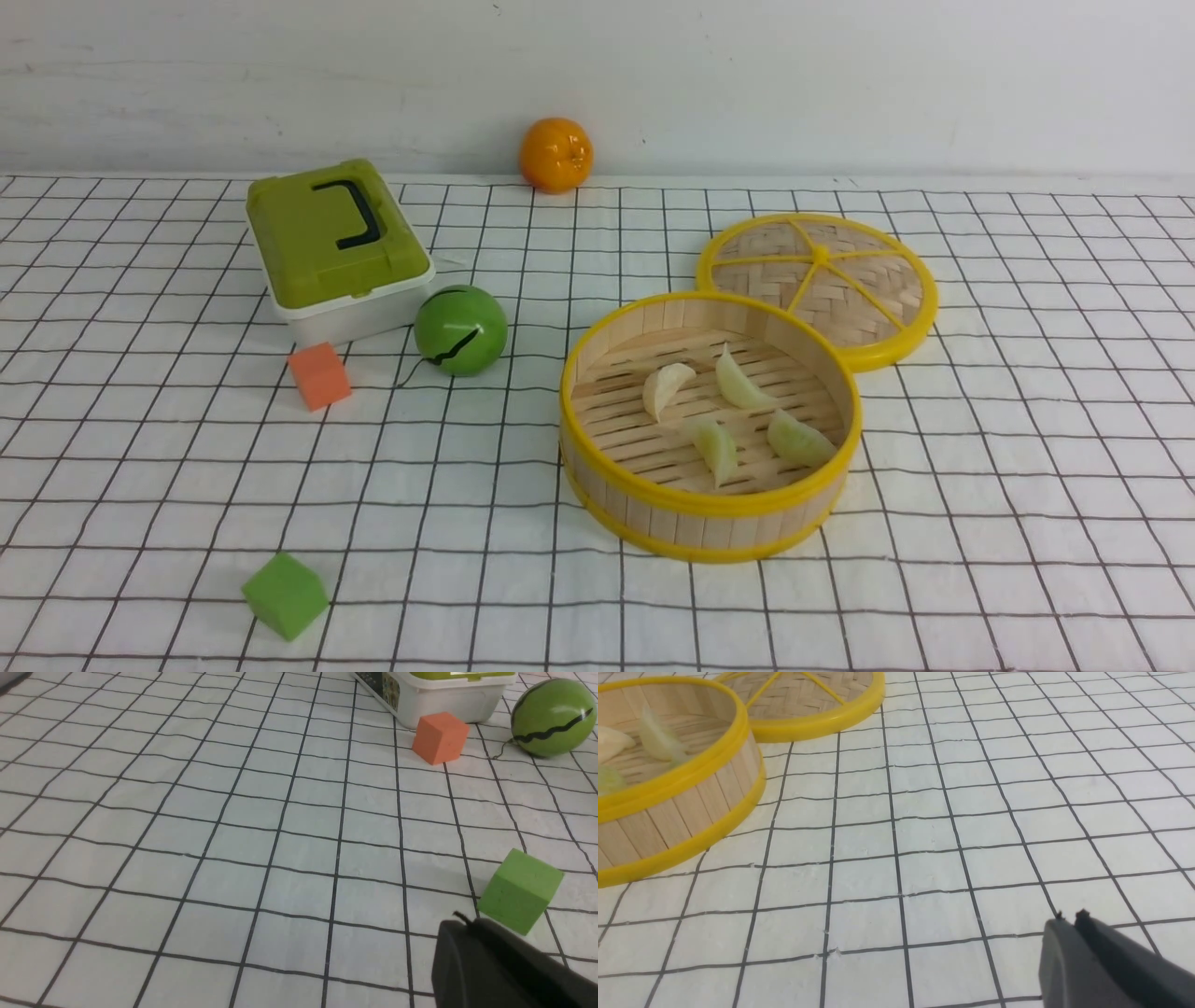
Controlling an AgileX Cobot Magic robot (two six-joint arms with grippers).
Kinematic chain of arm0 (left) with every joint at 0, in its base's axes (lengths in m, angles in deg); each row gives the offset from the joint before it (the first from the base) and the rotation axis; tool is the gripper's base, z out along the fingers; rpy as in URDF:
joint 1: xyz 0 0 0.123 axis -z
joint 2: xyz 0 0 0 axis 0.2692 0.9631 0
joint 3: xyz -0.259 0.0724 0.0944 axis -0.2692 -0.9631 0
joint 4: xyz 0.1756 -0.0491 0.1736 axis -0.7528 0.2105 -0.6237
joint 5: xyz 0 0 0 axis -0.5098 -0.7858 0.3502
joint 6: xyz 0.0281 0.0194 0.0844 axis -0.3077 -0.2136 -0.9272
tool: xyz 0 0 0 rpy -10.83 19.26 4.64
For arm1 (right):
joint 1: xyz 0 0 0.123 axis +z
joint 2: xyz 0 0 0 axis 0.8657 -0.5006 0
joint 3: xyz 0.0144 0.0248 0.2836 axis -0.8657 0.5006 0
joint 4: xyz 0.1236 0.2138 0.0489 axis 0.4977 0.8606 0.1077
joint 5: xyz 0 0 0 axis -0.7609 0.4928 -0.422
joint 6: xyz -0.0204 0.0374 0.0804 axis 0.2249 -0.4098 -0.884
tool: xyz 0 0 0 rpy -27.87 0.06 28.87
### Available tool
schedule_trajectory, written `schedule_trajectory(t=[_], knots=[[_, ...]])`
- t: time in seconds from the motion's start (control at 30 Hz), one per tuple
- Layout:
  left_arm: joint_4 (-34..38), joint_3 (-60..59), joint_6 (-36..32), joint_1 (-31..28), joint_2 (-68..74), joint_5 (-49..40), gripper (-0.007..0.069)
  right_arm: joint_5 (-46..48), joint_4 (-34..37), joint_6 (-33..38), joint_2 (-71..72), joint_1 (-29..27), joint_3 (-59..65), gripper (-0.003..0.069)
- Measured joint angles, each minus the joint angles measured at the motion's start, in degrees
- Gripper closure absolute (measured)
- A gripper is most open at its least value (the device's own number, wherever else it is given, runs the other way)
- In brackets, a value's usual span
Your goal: Put the dumplings into the steamer on the table with the white tablecloth.
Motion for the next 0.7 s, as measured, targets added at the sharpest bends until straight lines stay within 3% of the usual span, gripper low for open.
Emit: schedule_trajectory(t=[0.7], knots=[[0.0,0.0,-0.1,0.2,0.0,-0.1,0.0637,0.0,0.0,-0.1,0.0,0.0,0.0,0.0603]])
